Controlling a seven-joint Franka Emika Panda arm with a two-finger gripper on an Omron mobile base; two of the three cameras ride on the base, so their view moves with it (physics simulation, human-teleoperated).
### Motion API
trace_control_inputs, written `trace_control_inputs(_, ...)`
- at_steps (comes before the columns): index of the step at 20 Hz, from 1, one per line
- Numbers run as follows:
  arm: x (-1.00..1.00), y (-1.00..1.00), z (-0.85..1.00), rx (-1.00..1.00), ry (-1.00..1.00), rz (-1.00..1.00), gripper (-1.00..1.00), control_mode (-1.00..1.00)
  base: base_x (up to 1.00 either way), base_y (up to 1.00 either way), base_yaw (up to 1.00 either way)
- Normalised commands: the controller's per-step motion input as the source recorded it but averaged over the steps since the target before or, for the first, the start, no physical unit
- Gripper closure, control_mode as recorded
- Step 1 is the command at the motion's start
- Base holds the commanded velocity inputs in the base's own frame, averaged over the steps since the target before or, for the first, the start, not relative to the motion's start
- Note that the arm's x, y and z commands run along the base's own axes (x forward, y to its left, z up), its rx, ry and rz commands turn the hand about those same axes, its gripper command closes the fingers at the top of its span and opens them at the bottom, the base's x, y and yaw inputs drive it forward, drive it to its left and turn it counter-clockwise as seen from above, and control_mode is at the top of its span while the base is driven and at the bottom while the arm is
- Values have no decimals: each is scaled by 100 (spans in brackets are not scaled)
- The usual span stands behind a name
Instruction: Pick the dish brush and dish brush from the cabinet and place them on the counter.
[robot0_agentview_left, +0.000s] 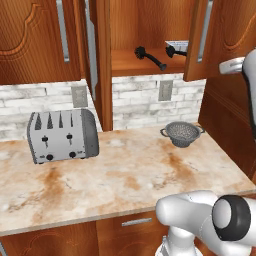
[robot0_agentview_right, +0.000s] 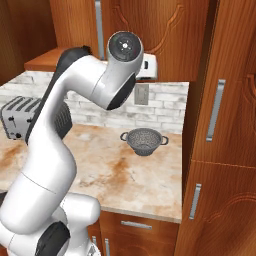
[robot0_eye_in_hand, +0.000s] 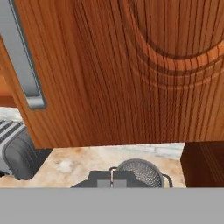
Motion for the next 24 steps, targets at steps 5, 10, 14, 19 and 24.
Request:
trace_control_inputs(5,-23,1,18,-5,-8,0,100,-100,0,0,0)
trace_control_inputs(10,-6,57,2,-12,7,-5,-100,-100,0,0,0)
trace_control_inputs(14,-1,38,13,-13,11,-7,-100,-100,0,0,0)
trace_control_inputs(19,-5,37,15,-16,11,-7,-100,-100,0,0,0)
trace_control_inputs(24,-7,49,10,-21,11,-5,-100,-100,0,0,0)
